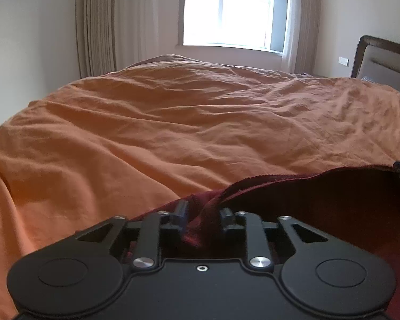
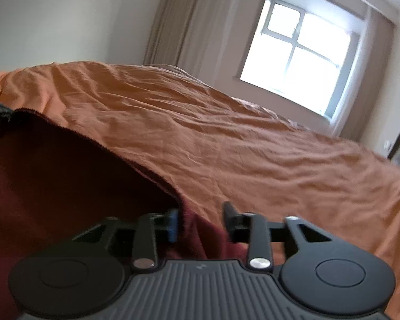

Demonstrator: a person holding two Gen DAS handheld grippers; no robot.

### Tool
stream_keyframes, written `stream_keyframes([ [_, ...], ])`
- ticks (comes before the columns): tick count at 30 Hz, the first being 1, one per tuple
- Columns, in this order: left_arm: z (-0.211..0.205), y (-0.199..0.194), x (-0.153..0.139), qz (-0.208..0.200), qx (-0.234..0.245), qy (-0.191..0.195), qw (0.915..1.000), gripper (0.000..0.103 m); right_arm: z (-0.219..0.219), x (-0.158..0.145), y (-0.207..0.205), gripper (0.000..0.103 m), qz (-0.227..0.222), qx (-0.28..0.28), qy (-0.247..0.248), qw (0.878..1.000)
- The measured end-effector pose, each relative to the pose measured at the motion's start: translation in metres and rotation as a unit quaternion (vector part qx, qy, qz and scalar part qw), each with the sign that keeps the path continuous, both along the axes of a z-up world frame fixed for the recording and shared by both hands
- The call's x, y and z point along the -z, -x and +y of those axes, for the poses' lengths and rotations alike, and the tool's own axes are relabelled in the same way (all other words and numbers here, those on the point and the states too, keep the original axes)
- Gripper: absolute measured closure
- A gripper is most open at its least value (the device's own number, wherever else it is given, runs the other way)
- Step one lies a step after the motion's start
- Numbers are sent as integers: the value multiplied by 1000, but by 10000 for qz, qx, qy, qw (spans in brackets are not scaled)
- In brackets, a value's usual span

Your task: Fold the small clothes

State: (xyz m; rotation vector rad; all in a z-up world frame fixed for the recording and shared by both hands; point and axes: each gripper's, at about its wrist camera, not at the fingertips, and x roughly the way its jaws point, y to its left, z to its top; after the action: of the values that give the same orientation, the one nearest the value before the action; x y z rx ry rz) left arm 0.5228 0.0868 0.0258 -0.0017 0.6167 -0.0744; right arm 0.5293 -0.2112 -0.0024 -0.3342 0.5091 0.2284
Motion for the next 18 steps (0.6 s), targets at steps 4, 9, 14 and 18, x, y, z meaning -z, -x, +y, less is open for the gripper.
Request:
stream_keyframes([
  [4, 8, -1, -6, -62, 28, 277, 9996, 13, -16, -8, 0, 8, 3, 259, -384, 9989],
  [9, 22, 8, -25, -512, -110, 619, 9967, 1, -38, -22, 3, 0, 167, 454, -892, 9948],
  [14, 25, 27, -37, -718, -93, 491, 9962, 1, -49, -29, 26, 0, 189, 188, -1242, 9919],
  [18, 16, 43, -21, -656, 84, 98, 9978, 1, -39, -20, 53, 0, 120, -426, -747, 9962],
])
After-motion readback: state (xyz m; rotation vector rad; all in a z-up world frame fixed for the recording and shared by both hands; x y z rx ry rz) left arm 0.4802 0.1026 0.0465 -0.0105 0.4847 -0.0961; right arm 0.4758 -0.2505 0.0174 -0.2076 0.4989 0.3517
